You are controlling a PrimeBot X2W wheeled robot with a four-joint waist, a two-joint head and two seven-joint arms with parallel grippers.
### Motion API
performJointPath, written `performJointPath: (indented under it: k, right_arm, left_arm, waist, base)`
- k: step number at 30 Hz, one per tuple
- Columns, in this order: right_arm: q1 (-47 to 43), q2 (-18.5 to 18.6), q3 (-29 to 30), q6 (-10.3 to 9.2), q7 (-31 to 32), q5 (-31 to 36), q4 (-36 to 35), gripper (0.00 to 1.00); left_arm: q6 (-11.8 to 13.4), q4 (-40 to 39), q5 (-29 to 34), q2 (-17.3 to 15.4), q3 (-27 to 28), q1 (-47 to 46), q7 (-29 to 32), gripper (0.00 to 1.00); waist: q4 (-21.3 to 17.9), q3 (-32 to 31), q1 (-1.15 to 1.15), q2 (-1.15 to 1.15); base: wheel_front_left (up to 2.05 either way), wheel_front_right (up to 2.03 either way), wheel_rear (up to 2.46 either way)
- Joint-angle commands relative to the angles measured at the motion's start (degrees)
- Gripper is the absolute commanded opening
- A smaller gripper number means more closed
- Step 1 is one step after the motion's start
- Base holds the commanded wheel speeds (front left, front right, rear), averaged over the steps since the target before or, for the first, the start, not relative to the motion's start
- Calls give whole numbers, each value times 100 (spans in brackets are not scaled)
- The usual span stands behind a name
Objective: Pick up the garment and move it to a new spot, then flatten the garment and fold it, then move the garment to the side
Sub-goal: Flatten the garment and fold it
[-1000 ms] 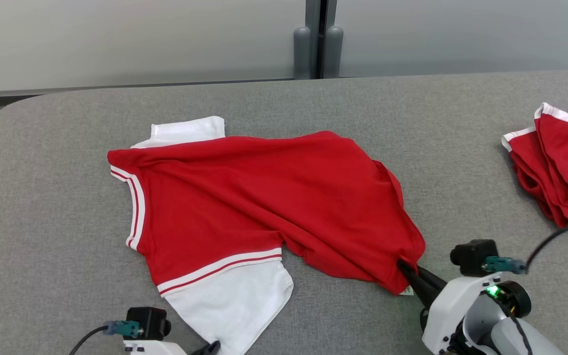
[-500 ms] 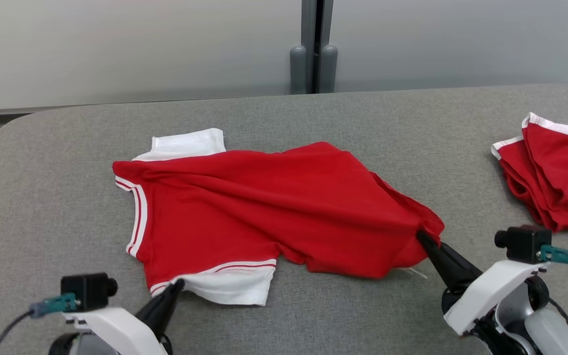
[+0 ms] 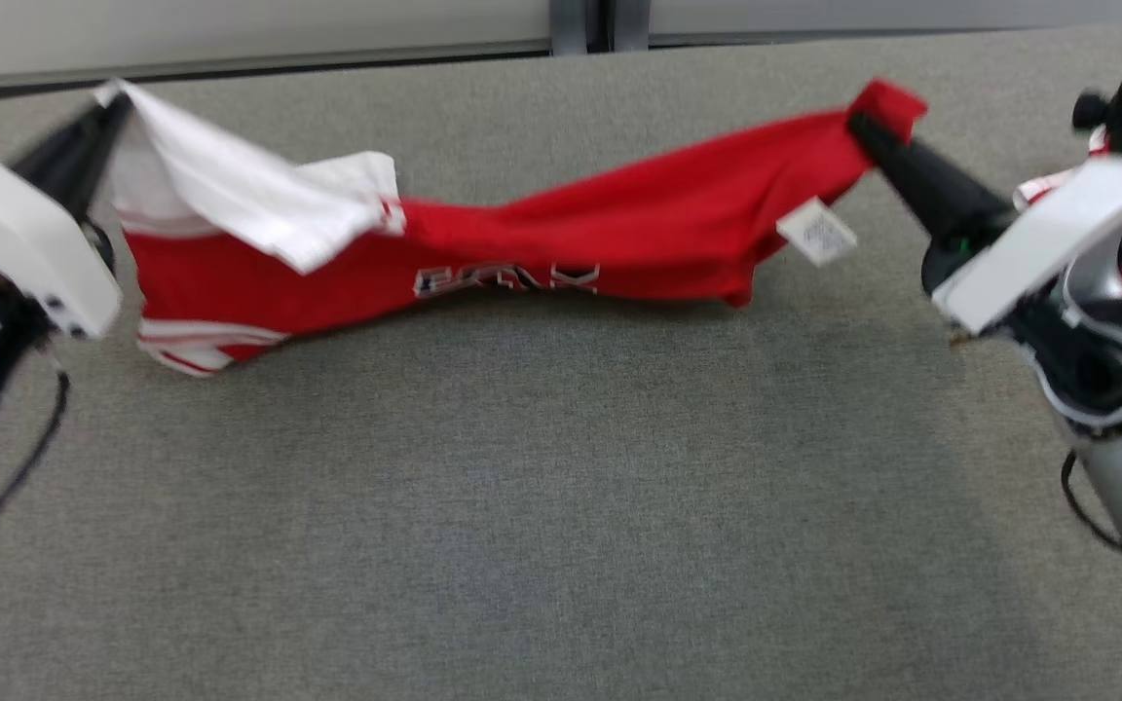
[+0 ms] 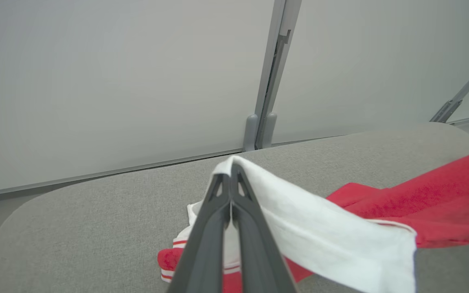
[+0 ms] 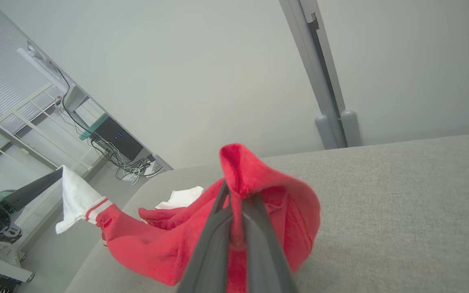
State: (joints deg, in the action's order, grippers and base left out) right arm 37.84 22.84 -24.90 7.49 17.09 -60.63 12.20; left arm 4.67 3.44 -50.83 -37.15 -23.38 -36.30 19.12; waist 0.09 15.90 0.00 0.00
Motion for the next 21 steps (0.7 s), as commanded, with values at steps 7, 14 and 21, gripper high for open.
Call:
performJointPath:
  k: [7, 14, 21]
  right_arm:
    - [2431, -135, -7, 0, 39, -705, 754, 0]
    - [4011, -251, 59, 0, -540, -996, 1306, 0]
    - [5148, -114, -18, 0, -1262, -1317, 1784, 0]
  left_arm:
    - [-506, 1465, 779, -4, -82, -2918, 159, 0]
    - [-757, 2579, 1244, 223, -86, -4903, -201, 0]
    - [-931, 3872, 1456, 730, -159, -6565, -676, 0]
  waist:
    - [-306, 1373, 0, 0]
    - [-437, 1779, 0, 0]
    - [-438, 1781, 0, 0]
  base:
    - [0, 0, 0]
    - [0, 0, 0]
    - [0, 0, 0]
